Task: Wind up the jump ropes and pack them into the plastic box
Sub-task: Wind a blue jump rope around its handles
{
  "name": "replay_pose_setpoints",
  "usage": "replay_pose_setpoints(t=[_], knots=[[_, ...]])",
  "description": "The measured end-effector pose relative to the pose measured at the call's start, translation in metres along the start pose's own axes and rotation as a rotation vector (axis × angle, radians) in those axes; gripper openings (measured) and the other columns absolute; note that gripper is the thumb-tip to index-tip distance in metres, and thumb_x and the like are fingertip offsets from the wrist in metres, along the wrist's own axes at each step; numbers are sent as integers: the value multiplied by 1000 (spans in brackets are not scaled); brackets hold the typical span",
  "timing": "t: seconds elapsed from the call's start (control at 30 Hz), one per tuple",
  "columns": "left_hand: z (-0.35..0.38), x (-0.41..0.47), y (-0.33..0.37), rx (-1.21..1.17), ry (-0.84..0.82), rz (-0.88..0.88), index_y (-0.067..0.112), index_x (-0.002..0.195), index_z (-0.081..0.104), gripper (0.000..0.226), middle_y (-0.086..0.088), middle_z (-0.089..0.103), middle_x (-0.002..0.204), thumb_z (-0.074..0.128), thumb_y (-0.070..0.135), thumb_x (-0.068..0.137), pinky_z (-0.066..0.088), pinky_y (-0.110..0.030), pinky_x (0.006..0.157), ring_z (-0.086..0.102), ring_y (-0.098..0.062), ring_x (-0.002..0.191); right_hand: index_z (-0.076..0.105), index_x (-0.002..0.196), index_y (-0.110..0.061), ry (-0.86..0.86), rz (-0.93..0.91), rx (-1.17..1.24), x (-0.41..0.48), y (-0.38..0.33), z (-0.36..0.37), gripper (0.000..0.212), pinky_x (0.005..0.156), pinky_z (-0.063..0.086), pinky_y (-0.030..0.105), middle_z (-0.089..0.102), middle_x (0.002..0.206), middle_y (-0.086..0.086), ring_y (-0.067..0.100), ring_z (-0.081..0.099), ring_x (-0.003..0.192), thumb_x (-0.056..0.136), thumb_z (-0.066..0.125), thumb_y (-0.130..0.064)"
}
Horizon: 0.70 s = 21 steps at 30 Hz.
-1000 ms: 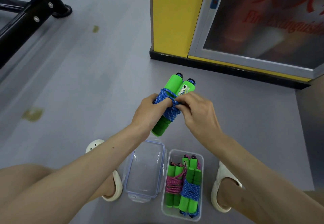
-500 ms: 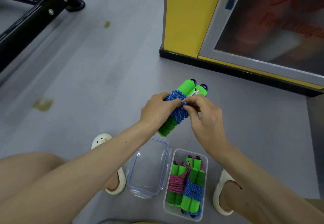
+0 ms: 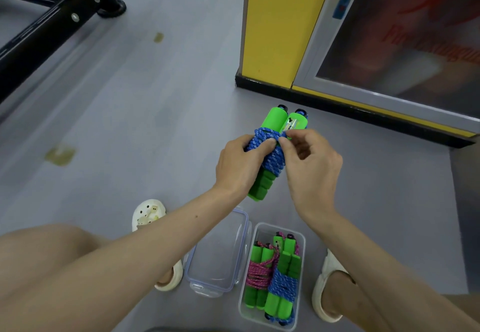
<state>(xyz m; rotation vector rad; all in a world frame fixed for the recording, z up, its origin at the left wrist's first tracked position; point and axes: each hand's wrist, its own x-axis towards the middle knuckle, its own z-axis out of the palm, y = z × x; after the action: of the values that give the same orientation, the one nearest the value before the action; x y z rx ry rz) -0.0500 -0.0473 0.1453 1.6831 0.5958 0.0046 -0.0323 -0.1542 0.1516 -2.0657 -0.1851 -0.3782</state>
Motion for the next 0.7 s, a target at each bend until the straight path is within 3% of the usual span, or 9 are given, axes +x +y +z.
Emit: replay_pose_setpoints(t=[0.1,0.23,0.37,0.5,0.7], knots=[[0,0,-1,22,27,47,24,68,63,34,7,63,63,59,58,65,53,-54,76,63,-25,71,72,86,-4,-25,-94,-90,4,3,3,7,69,44,11,66,81,6,6,56,71,84,66,-6],[0,-1,-3,80,53,82,23,73,62,32,9,61,63,57,55,72,53,-47,73,58,-18,66,72,93,0,-83,-78,-142,5,2,5,14,72,35,6,61,89,13,12,53,75,88,59,-3],[-2,-2,-4,201,84,147,26,81,63,25,8,64,69,58,51,82,48,-36,66,59,-14,68,69,92,-1,-91,-107,-219,5,0,5,13,66,34,16,59,89,14,19,54,71,89,56,-4],[-4,-3,-3,266,112,156,27,83,62,20,8,63,70,58,46,86,44,-32,64,57,-14,68,65,85,2,-138,-237,-310,3,1,6,18,52,49,38,57,85,16,28,56,63,86,50,-7],[-7,-4,-4,372,114,137,26,81,61,21,6,63,72,56,47,86,44,-33,66,58,-17,71,64,79,3,-313,-275,-389,6,6,6,14,51,48,37,55,81,14,26,55,61,84,55,-7]])
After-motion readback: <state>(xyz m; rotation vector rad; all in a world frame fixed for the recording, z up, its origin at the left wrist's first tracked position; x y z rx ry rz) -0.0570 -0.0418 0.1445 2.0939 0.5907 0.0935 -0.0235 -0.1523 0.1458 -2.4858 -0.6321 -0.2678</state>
